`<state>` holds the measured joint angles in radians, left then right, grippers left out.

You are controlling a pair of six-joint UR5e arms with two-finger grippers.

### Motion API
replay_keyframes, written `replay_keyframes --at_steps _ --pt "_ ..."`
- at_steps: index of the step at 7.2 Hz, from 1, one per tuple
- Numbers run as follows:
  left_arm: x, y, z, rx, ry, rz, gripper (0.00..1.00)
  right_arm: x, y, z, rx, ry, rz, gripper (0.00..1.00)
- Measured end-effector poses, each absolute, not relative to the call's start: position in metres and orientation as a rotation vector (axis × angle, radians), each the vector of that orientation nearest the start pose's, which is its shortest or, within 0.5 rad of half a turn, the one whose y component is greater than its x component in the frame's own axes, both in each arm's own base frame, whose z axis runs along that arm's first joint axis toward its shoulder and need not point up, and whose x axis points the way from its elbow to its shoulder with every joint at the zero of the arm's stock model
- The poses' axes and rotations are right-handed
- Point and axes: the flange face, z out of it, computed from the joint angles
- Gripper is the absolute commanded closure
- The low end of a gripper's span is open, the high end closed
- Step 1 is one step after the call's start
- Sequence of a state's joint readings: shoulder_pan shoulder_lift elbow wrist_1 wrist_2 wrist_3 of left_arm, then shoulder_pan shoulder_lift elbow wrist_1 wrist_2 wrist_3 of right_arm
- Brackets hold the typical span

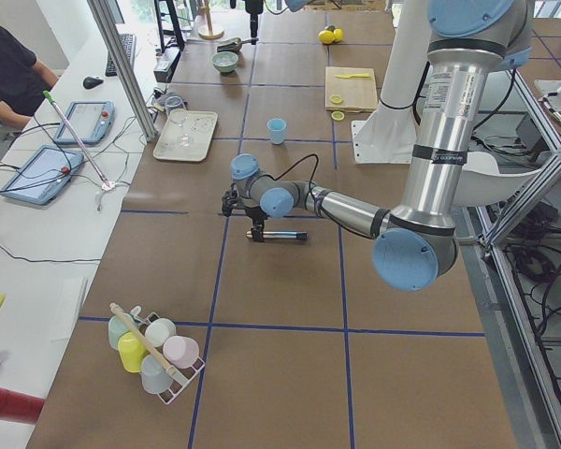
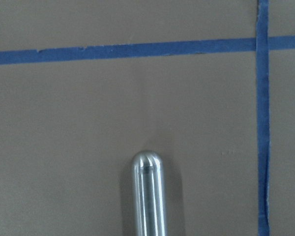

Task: Squeeze lemon into cup
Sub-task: 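Withdraw the right arm while the left gripper grasps the metal muddler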

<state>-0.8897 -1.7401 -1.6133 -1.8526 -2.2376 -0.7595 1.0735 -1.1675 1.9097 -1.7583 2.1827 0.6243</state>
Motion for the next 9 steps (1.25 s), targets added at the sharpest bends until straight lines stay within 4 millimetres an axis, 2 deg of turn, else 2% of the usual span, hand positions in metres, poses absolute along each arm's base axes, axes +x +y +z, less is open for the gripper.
replay_keyframes --at_steps 1,3,4,6,7,8,9 --pt "0.311 -0.496 0.528 -0.084 0.796 0.089 0.00 -0.195 -0.552 0.316 0.141 -0.788 -0.063 0.00" --pt "0.314 -0.496 0.536 -0.094 0.790 0.091 0.00 -0.178 -0.553 0.325 0.138 -0.799 -0.067 0.00" --pt "0.314 -0.496 0.538 -0.096 0.789 0.091 0.07 -0.174 -0.553 0.326 0.138 -0.802 -0.065 0.00" --pt "0.315 -0.497 0.537 -0.094 0.789 0.095 0.61 -0.171 -0.554 0.326 0.140 -0.805 -0.062 0.00" --pt "0.315 -0.497 0.537 -0.094 0.790 0.096 0.85 -0.169 -0.554 0.326 0.141 -0.805 -0.060 0.00" --pt "0.316 -0.498 0.536 -0.095 0.790 0.096 1.00 -0.168 -0.554 0.326 0.142 -0.805 -0.058 0.00" --pt "0.316 -0.498 0.534 -0.096 0.791 0.094 1.00 -0.168 -0.554 0.325 0.142 -0.805 -0.058 0.00"
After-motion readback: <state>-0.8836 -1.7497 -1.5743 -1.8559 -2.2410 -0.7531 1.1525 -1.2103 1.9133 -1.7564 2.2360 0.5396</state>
